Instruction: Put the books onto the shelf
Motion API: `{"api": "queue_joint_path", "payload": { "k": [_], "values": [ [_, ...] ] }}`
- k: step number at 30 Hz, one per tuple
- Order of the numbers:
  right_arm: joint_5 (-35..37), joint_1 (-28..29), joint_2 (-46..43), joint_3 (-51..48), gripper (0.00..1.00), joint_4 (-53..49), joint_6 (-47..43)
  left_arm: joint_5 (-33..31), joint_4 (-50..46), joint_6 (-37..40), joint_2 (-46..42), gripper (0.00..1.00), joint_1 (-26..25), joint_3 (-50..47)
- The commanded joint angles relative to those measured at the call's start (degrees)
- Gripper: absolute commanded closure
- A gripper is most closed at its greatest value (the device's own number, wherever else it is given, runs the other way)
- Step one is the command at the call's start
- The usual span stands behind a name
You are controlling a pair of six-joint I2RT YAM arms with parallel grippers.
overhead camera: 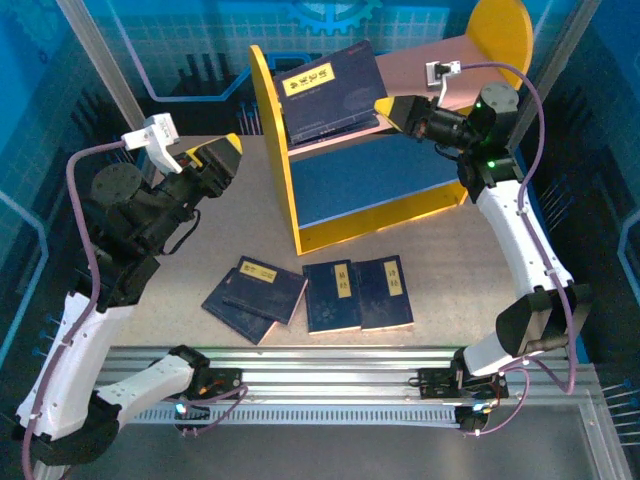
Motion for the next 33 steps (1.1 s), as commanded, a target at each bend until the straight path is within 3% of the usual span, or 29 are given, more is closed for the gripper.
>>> {"api": "queue_joint_path", "payload": {
  "k": [1, 28, 33],
  "values": [
    [0.9, 1.0, 0.0, 2.3, 1.0, 1.1, -1.6, -1.1, -0.2, 1.6, -0.7, 0.47, 0.0, -1.1],
    [2.6, 3.0, 0.4, 2.8, 1.0, -3.4, -5.6, -1.4, 0.2, 1.5, -0.7, 0.45, 0.1, -2.0],
    [4.2, 3.7, 0.4, 4.3, 0.88, -7.7, -9.0, -1.6, 0.1, 1.6, -0.7, 0.44, 0.1, -2.1]
  ]
}}
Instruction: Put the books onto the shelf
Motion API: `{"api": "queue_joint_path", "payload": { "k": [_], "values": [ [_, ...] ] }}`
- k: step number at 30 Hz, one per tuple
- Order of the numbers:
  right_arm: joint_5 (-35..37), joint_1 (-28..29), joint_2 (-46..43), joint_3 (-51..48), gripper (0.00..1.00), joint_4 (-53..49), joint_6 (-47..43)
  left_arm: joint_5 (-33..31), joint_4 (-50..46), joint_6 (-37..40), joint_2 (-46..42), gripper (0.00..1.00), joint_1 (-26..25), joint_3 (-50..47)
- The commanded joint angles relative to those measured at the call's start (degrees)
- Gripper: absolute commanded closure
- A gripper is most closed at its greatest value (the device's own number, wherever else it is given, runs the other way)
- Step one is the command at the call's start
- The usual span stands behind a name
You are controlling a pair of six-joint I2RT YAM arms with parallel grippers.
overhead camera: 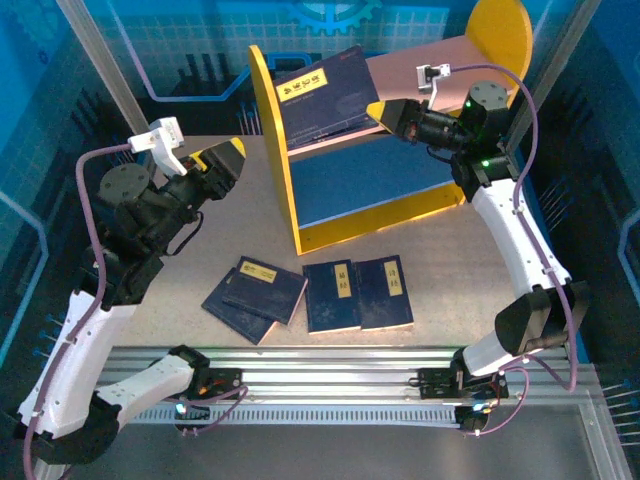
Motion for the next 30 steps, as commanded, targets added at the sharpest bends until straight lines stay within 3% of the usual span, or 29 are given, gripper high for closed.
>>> {"api": "queue_joint_path", "payload": {
  "k": [1, 8, 19, 30],
  "values": [
    [1.8, 1.6, -0.3, 3.1, 0.86, -2.6, -4.0, -1.1, 0.4, 1.6, -0.6, 0.44, 0.0, -0.3],
    [2.7, 1.9, 0.8, 5.9, 0.71, -6.7, -6.7, -1.2, 0.2, 1.7, -0.9, 0.44, 0.0, -0.1],
    [5.8, 2.0, 1.1, 9.7, 0.58, -15.8, -14.0, -1.7, -0.1, 2.0, -1.2, 0.44, 0.1, -0.2],
    [10.2, 1.9, 2.8, 17.3, 0.48, -31.5, -26.2, -2.3, -0.8, 2.4, -1.5, 0.43, 0.1, 0.3]
  ]
}}
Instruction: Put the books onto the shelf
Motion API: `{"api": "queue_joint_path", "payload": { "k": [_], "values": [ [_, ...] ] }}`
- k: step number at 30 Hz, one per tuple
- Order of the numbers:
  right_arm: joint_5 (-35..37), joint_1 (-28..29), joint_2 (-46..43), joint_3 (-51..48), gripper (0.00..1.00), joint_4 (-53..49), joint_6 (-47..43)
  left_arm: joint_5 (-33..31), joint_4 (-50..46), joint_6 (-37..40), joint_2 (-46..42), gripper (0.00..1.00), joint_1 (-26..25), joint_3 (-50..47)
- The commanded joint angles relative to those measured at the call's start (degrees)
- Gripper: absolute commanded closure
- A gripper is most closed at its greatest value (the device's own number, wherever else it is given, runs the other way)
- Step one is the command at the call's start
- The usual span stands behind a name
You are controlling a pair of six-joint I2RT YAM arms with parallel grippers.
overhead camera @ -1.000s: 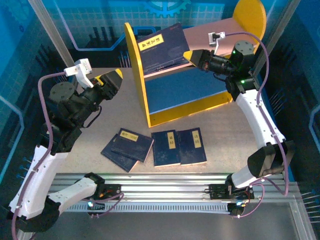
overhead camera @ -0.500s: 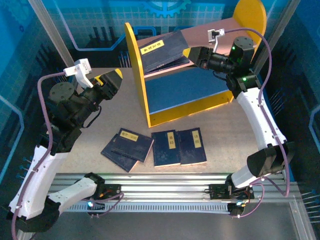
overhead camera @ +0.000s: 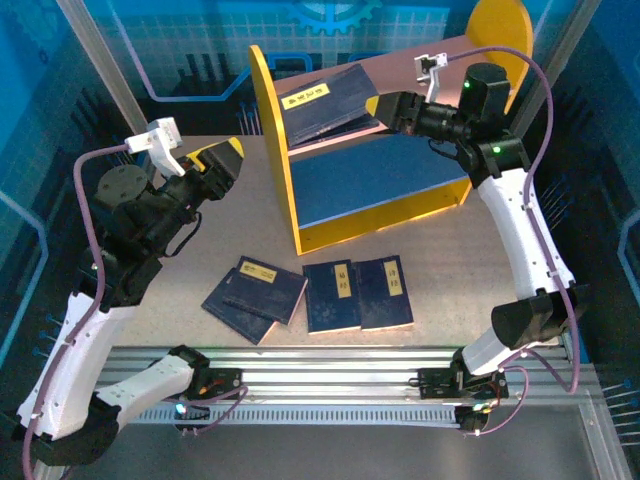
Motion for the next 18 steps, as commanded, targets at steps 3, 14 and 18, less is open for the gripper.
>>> {"api": "queue_joint_path", "payload": {
  "k": [3, 14, 18],
  "values": [
    [5.0, 0.7, -0.1, 3.9, 0.45, -9.7, -8.9, -1.3, -0.6, 1.4, -1.1, 0.43, 0.1, 0.3],
    [11.0, 0.7, 1.5, 7.5, 0.37, -17.5, -15.5, -1.0, -0.3, 1.1, -0.9, 0.43, 0.1, 0.3],
    [11.6, 0.7, 3.2, 9.6, 0.37, -19.1, -17.0, -1.0, -0.5, 1.2, -0.7, 0.43, 0.1, 0.5]
  ]
}}
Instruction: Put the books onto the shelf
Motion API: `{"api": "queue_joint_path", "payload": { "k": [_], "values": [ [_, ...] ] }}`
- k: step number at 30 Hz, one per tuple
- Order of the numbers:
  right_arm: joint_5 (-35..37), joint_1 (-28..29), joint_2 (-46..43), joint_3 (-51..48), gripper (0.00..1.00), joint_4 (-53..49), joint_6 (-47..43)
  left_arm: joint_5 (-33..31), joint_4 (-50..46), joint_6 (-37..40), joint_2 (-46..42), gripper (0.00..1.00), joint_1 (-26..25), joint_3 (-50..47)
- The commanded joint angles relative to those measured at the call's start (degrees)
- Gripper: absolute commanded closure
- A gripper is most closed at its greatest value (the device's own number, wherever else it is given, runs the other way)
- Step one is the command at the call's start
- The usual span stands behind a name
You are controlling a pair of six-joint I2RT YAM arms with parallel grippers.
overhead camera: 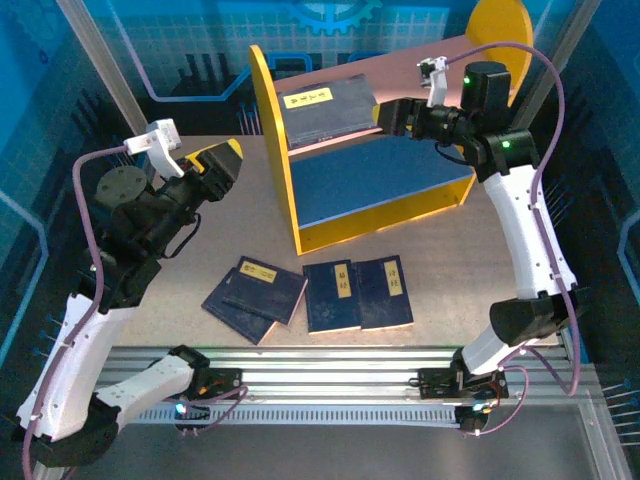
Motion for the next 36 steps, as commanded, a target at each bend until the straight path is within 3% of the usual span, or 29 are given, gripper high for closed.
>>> {"api": "queue_joint_path", "payload": {
  "k": [1, 36],
  "values": [
    [1.5, 0.7, 2.0, 2.9, 0.37, -3.4, -2.9, -1.0, 0.1, 1.2, -0.4, 0.43, 0.1, 0.6],
    [4.9, 3.0, 9.7, 14.3, 0.41, -11.0, -8.0, 1.0, -6.3, 3.9, 3.3, 0.41, 0.0, 4.0]
  ]
}}
